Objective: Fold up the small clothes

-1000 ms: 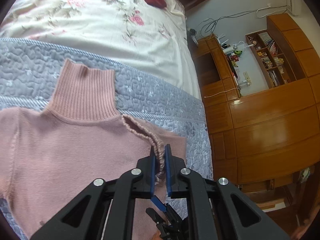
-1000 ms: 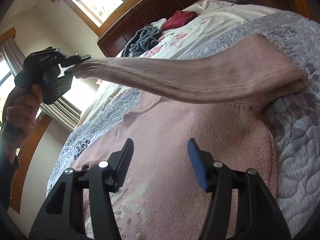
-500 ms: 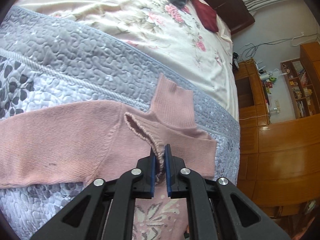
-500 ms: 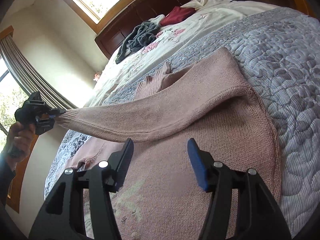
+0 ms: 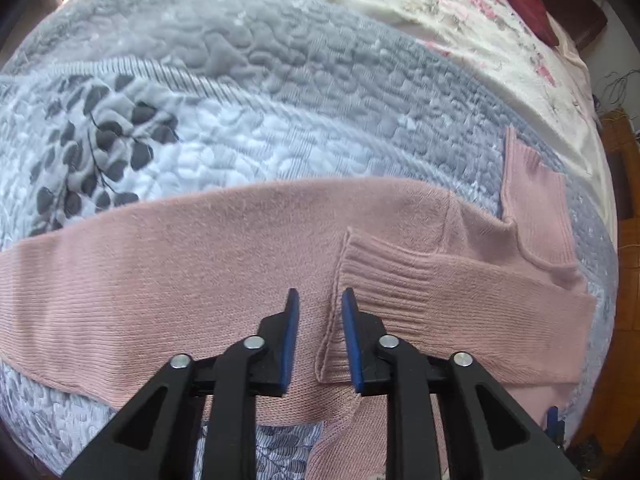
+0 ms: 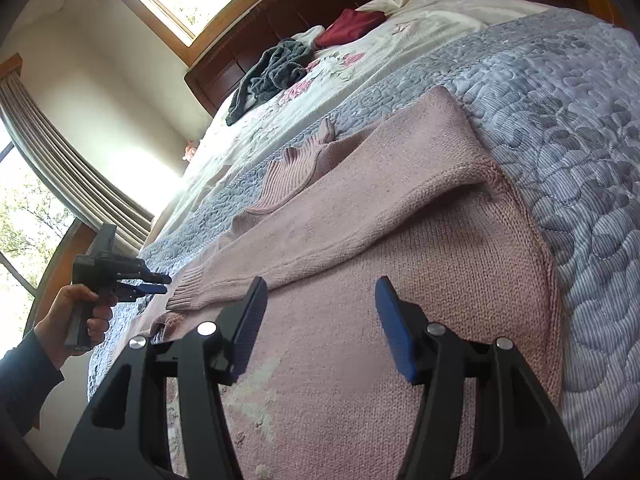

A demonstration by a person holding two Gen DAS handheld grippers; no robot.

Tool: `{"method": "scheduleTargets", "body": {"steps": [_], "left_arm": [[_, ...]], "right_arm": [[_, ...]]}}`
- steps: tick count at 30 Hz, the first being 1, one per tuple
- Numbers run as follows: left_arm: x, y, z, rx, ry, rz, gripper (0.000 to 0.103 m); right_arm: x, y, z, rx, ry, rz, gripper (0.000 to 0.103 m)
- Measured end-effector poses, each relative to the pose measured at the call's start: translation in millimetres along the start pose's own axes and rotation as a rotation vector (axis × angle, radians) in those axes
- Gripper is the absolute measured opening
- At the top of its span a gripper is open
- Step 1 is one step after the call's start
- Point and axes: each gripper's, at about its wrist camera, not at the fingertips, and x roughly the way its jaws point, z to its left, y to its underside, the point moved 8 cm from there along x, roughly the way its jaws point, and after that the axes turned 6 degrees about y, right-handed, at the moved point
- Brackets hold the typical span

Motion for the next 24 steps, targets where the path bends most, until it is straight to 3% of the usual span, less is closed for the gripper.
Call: {"method": "scheduleTargets", "body": {"steps": [2,4,5,7,9,11,14,16,21,24], "left_arm": [[-12,3,-23,0.006,0.135,-0.047,0.049],[0,14,-49,0.014,0.283,0.013,0.049],[12,21,-55,0.004,0.304,0.054,0.049],[40,34,-51,-0.033,0.260,0.113,0.048],[56,39,-40,-0.074,0.245,0.119,0.041],[47,37,-34,-0.128,0.294,0.101,0.040],[-5,31,-12,-0.151,0.362,-0.014,0.062],[-49,33,29,-0.193,0.375,-0.115,0.074],[-152,68,205,-0.473,0.309,-0.378,0.077],[-191,101,303,-0.619,0.239,-0.466,0.077]], "right_arm": [[1,0,0,-0.002,-0.001,0.001,0.057],[1,2,1,-0.012,0.000,0.000,0.057],[2,4,1,-0.018,0.003,0.001,0.057],[5,11,-1,-0.030,0.013,0.018,0.056],[5,18,-3,-0.042,0.020,0.037,0.055],[-4,22,-2,-0.047,0.029,0.057,0.055],[-28,27,7,-0.047,0.031,0.071,0.057],[-48,32,18,-0.074,0.032,0.078,0.057],[-93,44,54,-0.141,0.024,0.081,0.058],[-108,49,84,-0.166,0.008,0.091,0.058]]}}
